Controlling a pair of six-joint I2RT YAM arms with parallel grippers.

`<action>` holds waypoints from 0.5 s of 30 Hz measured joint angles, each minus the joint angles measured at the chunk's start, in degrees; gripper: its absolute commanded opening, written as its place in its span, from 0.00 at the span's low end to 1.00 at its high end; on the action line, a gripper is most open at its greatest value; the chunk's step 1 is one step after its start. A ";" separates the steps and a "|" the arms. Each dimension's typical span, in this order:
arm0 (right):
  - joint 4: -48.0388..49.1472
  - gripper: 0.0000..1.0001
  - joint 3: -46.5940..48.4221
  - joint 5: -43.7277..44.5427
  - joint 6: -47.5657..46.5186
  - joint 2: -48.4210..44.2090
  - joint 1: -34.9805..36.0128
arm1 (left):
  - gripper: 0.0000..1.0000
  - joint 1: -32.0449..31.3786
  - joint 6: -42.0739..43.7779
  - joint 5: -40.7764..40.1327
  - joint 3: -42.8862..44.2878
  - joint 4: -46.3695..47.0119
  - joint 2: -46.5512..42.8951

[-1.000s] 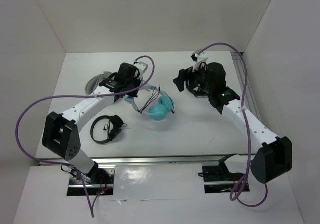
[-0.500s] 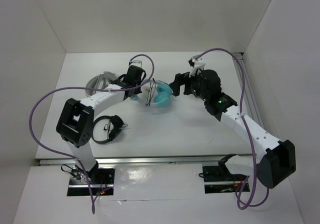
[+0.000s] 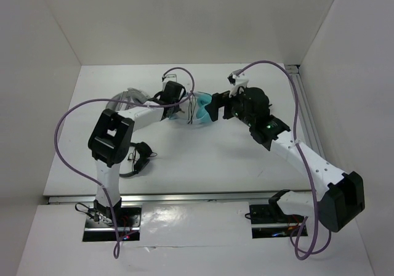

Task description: Wrap the headphones

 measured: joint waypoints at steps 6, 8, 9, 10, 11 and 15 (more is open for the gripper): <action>0.00 1.00 0.00 -0.17 -0.50 0.02 2.08 | 0.10 1.88 -2.08 2.51 5.79 -0.68 5.07; -0.02 1.00 0.00 -0.22 -0.74 0.02 2.60 | 0.27 2.67 -2.73 3.30 5.90 -0.72 5.75; 0.00 1.00 0.00 -0.24 -0.94 0.02 2.80 | 0.34 2.95 -3.02 3.72 5.29 -0.24 5.79; 0.00 1.00 0.00 -0.26 -1.16 0.02 2.97 | 0.42 3.17 -3.37 4.04 4.39 0.46 5.60; -0.02 1.00 0.00 -0.28 -1.33 0.02 3.13 | 0.53 3.41 -3.56 4.31 3.17 1.22 5.31; 0.00 1.00 0.00 -0.50 -1.57 0.02 3.61 | 0.68 3.98 -4.00 4.92 0.15 2.32 4.66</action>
